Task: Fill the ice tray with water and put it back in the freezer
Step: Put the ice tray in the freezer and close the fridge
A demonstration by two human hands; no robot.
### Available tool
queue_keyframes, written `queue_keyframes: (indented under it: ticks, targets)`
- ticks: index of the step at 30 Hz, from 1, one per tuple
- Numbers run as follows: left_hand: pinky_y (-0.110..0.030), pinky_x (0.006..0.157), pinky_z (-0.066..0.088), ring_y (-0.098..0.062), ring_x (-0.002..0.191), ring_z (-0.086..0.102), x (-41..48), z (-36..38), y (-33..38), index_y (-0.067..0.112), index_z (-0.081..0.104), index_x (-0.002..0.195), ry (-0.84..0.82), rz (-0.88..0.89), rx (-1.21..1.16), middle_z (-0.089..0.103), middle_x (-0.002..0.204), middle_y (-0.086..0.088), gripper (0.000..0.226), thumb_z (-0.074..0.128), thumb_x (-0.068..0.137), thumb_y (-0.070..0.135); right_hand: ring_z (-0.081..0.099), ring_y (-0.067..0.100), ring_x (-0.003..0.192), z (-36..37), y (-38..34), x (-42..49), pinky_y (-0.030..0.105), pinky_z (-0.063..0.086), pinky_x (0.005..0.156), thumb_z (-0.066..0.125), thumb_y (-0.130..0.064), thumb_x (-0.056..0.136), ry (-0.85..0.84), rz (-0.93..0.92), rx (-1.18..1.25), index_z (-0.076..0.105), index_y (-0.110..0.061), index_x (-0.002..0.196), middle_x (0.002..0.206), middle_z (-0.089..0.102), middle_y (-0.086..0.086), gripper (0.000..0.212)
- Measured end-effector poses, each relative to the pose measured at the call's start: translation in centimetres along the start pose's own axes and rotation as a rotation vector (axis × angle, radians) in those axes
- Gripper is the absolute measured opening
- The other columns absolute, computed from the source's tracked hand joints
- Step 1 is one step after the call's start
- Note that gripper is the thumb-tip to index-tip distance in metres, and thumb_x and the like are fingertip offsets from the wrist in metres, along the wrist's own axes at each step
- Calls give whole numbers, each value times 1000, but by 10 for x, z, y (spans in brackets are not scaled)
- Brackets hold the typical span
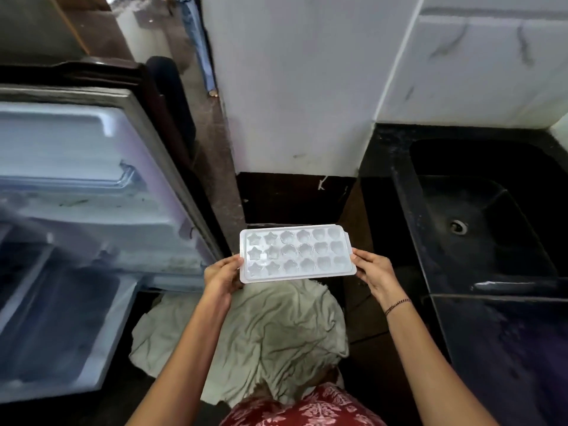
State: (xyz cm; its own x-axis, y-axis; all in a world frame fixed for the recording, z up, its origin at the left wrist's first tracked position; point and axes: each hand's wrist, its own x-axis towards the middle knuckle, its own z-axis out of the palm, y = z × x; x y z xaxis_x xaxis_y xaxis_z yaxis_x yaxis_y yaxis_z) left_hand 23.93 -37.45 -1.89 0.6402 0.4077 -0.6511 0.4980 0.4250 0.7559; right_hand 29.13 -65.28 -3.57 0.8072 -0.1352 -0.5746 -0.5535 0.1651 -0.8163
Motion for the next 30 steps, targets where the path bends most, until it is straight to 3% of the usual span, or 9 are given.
queue_keyframes:
  ticks: [2,9,11,14,18,23,27,30]
  targets:
    - [-14,37,46,-1,39,59,0,-29,-2,10,59,78,45,12,-40,63,44,8,14,59,87,0,68,7,61,23,11,-5,17,56,56,59,3,87,-39,4,-23,60,5,111,92,66,10,24]
    - [-15,38,48,0,40,59,-6,-105,-2,11,58,76,165,24,-175,63,44,9,17,61,85,-3,65,18,79,88,31,-18,23,58,66,60,2,87,-164,18,-99,60,5,112,91,67,11,25]
    - [-15,39,49,0,40,59,-8,-124,-2,10,58,77,198,27,-211,65,49,7,16,60,85,-4,66,18,75,109,34,-21,24,57,66,60,2,87,-200,20,-116,61,4,109,87,67,10,22]
    - [-15,39,48,0,41,60,-9,-151,0,10,58,79,242,34,-250,64,71,-3,15,60,86,-4,69,13,61,138,40,-25,23,59,60,60,2,87,-247,30,-129,62,2,103,83,68,10,17]
    - [-15,38,48,-1,40,60,-11,-178,4,10,59,79,301,57,-299,66,62,1,15,59,86,-4,68,14,64,170,47,-28,23,58,62,60,3,87,-298,21,-167,61,5,107,89,68,13,21]
    - [-15,40,50,-1,41,61,-20,-216,4,8,60,81,396,63,-372,60,76,-4,12,58,87,-3,68,8,56,221,51,-34,20,57,57,59,3,87,-421,20,-242,60,6,109,82,67,10,22]
    - [-15,39,48,-10,64,60,-24,-247,5,12,58,76,484,67,-445,61,77,-4,17,59,87,-1,68,7,56,265,60,-35,19,57,57,58,5,87,-514,14,-304,57,12,114,76,68,6,27]
    - [-16,39,49,-10,67,58,-26,-265,6,11,58,77,550,88,-480,60,76,-2,16,60,87,-1,66,3,54,296,65,-37,16,55,55,57,5,88,-569,6,-349,56,12,115,83,65,9,28]
